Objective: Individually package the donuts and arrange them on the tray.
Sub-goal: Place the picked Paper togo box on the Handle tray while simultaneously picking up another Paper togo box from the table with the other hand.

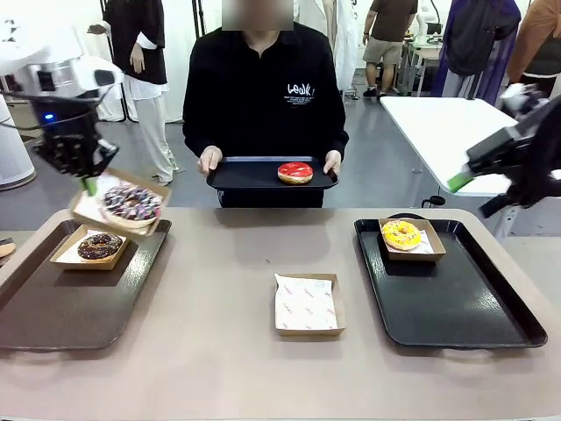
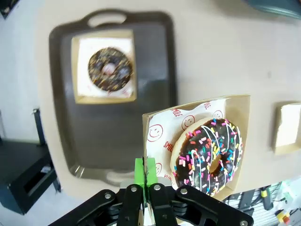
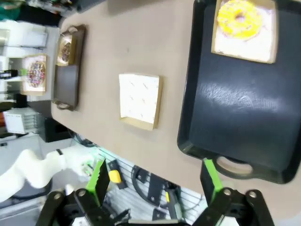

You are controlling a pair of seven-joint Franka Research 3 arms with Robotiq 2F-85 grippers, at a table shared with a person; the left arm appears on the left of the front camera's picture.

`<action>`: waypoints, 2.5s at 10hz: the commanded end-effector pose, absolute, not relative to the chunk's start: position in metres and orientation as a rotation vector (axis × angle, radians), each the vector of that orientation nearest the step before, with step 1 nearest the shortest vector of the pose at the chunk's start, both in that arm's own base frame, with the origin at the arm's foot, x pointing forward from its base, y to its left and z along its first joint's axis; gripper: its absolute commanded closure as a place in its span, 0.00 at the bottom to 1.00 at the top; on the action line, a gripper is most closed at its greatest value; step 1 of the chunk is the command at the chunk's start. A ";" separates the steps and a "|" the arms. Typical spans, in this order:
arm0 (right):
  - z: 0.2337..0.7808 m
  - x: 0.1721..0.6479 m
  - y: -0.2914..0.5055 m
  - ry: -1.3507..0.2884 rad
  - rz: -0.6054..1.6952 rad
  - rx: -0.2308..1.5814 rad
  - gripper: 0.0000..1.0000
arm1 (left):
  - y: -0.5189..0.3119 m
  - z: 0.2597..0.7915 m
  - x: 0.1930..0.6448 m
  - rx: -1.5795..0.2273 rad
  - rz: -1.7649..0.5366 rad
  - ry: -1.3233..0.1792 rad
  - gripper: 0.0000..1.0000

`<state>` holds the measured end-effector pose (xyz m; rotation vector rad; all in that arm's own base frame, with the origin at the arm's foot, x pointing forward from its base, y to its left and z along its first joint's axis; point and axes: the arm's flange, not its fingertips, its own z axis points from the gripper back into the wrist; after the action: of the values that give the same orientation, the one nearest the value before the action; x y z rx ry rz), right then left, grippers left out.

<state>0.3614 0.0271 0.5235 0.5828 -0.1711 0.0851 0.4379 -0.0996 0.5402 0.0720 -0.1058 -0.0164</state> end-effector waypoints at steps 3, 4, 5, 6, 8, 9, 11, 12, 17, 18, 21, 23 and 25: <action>0.459 0.393 0.123 -0.119 0.034 0.359 0.00 | -0.047 0.513 0.413 0.113 -0.037 -0.057 0.99; 0.446 0.394 0.139 -0.123 0.024 0.344 0.00 | -0.035 0.504 0.409 0.115 -0.043 -0.047 0.99; 0.434 0.393 0.151 -0.122 0.024 0.327 0.00 | -0.025 0.494 0.406 0.118 -0.026 -0.031 0.99; 0.427 0.389 0.157 -0.127 0.024 0.322 0.00 | -0.014 0.485 0.403 0.102 -0.014 -0.025 0.99; 0.423 0.386 0.154 -0.141 0.023 0.365 0.00 | -0.008 0.471 0.402 0.094 -0.005 -0.030 0.99; 0.426 0.382 0.142 -0.142 0.043 0.422 0.00 | -0.013 0.467 0.403 0.104 -0.020 -0.034 0.99; 0.426 0.391 0.159 -0.119 0.046 0.352 0.00 | -0.012 0.475 0.406 0.088 0.014 0.003 0.99; 0.426 0.391 0.159 -0.119 0.046 0.352 0.00 | -0.012 0.475 0.406 0.088 0.014 0.003 0.99; 0.426 0.391 0.159 -0.119 0.046 0.352 0.00 | -0.012 0.475 0.406 0.088 0.014 0.003 0.99; 0.428 0.389 0.158 -0.119 0.052 0.369 0.00 | -0.013 0.471 0.405 0.087 0.011 -0.003 0.99; 0.400 0.380 0.222 -0.058 0.037 0.164 0.00 | 0.005 0.455 0.398 0.091 0.039 -0.029 0.99; 0.385 0.379 0.244 -0.034 0.018 0.128 0.00 | 0.015 0.444 0.389 0.105 0.066 -0.039 0.99; 0.366 0.383 0.255 -0.017 -0.011 0.107 0.00 | 0.022 0.434 0.380 0.115 0.070 -0.083 0.99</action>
<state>0.3694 0.2466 0.3700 0.1254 -0.0082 0.0248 0.3888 0.0153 0.4405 0.0837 -0.0345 0.0710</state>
